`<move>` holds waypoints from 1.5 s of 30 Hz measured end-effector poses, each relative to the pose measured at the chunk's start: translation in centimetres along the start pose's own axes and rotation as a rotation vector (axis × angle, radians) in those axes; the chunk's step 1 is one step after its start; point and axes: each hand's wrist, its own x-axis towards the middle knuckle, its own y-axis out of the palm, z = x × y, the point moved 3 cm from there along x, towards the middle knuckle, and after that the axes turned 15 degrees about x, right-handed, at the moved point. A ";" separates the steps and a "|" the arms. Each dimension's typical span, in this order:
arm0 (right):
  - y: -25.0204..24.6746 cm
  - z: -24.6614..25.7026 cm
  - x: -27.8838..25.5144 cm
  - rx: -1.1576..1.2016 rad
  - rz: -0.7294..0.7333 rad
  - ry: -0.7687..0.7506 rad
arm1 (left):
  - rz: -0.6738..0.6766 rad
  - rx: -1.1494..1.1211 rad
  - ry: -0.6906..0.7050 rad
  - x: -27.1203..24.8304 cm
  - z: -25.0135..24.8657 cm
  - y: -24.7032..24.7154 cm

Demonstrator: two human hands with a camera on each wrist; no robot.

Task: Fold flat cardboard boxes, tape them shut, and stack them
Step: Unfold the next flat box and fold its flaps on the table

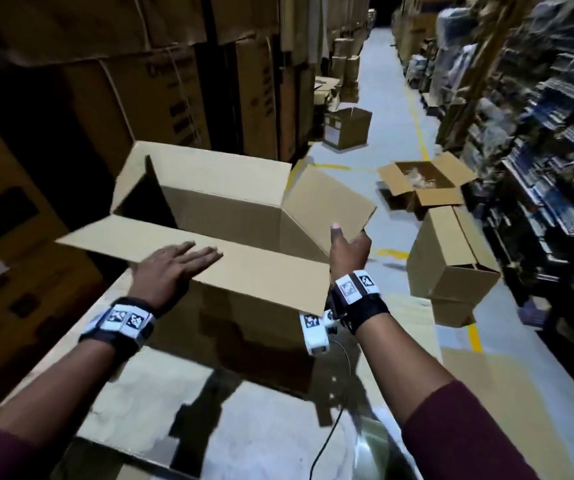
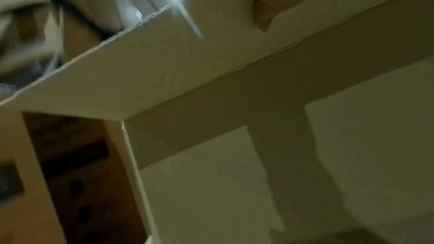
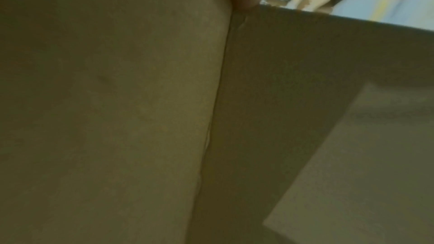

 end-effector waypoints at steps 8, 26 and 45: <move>-1.5 -6.8 -1.3 -0.184 -0.036 0.007 | 0.138 -0.107 0.147 -0.1 -0.4 8.9; 5.0 -12.4 -18.3 -1.403 0.763 -0.502 | 0.208 -0.384 0.142 -4.2 0.9 14.2; 1.6 -11.8 -20.9 -1.520 0.892 -0.037 | 0.145 -0.465 0.173 -8.5 0.1 13.4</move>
